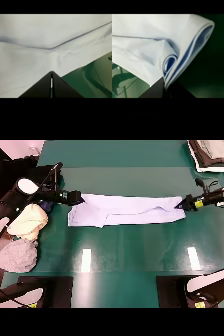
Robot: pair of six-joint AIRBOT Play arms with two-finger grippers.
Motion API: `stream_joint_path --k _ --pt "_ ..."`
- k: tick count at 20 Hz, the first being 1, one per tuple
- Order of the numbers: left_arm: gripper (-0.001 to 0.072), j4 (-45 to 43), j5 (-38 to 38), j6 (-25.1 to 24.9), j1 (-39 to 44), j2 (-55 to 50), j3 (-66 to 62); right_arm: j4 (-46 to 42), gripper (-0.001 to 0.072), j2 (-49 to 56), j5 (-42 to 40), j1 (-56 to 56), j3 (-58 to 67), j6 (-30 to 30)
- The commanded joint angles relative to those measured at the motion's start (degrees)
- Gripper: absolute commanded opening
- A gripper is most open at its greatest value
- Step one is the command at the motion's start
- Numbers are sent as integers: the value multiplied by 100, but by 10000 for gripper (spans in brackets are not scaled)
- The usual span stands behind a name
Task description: Fold the shirts.
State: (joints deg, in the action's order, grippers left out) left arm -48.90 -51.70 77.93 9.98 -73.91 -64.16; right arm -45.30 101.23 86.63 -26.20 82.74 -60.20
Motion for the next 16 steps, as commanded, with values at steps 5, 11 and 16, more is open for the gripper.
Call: stream_joint_path --k 5,11,16 --pt "23 291 363 7 1220 -1414 -938 815 8 -1290 -28 745 315 -306" --pt "23 295 103 42 1961 -3272 -2994 758 7 -1364 118 2321 1886 -907" --pt "23 238 20 282 1956 -3836 -3449 452 7 -935 101 3519 2992 -1202"
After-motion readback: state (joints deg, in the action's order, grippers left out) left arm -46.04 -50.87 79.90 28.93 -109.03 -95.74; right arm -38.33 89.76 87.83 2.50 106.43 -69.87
